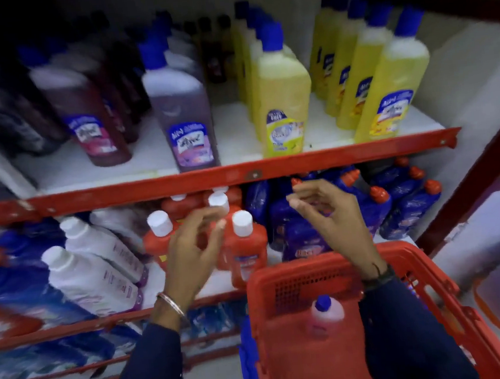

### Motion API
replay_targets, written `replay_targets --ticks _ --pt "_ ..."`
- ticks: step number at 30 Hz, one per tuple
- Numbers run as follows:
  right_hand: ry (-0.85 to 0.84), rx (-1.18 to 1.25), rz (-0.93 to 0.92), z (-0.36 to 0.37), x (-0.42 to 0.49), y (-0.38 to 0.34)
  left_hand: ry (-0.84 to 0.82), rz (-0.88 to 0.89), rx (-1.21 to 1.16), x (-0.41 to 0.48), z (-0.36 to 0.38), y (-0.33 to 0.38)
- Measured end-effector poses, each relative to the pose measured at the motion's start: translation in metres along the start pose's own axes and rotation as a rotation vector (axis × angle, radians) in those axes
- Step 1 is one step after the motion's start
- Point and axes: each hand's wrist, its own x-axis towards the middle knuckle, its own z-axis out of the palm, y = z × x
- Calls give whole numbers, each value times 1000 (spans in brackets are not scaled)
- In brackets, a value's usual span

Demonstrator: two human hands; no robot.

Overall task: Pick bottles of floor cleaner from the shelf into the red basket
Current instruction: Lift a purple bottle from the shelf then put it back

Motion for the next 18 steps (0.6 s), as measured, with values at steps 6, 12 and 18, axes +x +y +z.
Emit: replay_targets --ticks 6,12,18 --pt "-22 157 -129 77 66 -51 233 18 139 46 -48 -27" --pt "-42 50 -4 138 120 -33 -15 -23 599 67 -62 -77" --pt "-122 346 129 148 152 -20 -105 51 764 73 -67 -101"
